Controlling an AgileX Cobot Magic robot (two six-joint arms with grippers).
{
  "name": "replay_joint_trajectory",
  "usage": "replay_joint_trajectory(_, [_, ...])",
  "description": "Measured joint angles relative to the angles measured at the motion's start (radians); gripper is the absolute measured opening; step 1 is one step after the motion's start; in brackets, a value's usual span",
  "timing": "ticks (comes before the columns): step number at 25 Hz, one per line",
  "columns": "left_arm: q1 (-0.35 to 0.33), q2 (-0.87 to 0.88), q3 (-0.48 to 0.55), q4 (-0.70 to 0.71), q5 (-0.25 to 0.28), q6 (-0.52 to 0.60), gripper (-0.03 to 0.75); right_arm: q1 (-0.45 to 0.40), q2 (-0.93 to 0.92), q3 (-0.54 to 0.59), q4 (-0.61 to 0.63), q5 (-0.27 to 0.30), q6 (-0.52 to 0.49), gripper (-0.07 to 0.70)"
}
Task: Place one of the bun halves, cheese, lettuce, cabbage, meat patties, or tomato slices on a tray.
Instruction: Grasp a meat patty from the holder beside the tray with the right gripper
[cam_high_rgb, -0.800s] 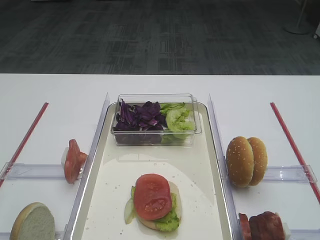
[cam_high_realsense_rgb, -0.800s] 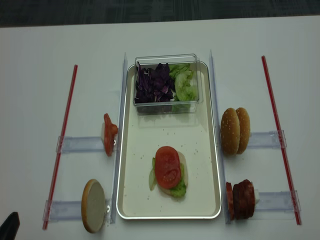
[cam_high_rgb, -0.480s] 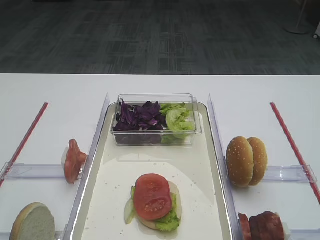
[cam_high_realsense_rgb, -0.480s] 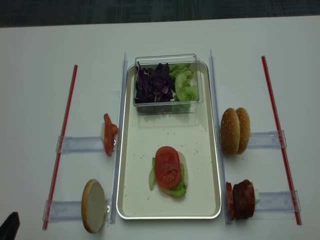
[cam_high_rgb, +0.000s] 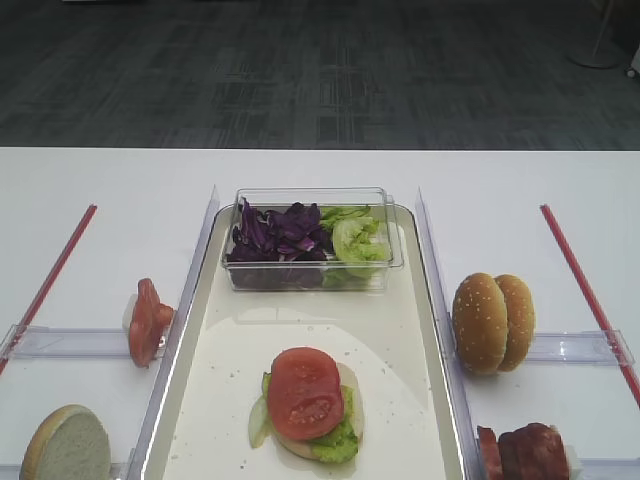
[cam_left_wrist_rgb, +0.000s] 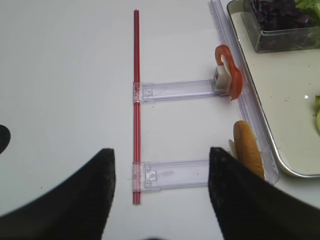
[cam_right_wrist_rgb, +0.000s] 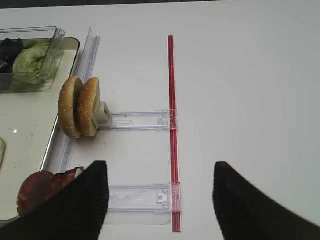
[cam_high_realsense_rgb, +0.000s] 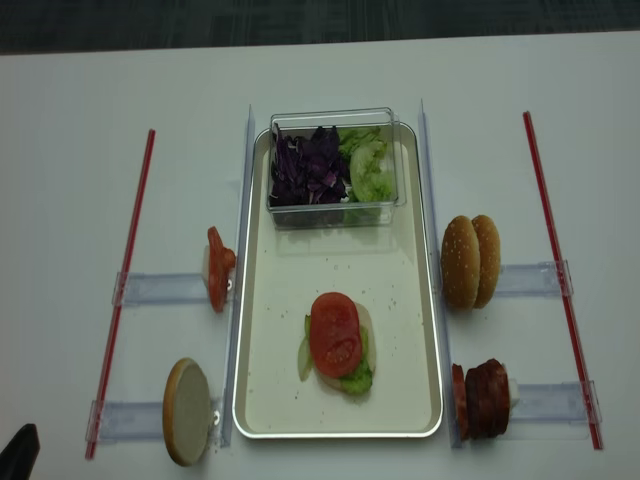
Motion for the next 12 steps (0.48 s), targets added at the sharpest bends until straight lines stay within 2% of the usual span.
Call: replay_joint_trajectory(12, [0.000,0.000,0.000,0.000,0.000,0.000,0.380,0.000,0.000,0.000,0.002,0.000,-0.002,0.480])
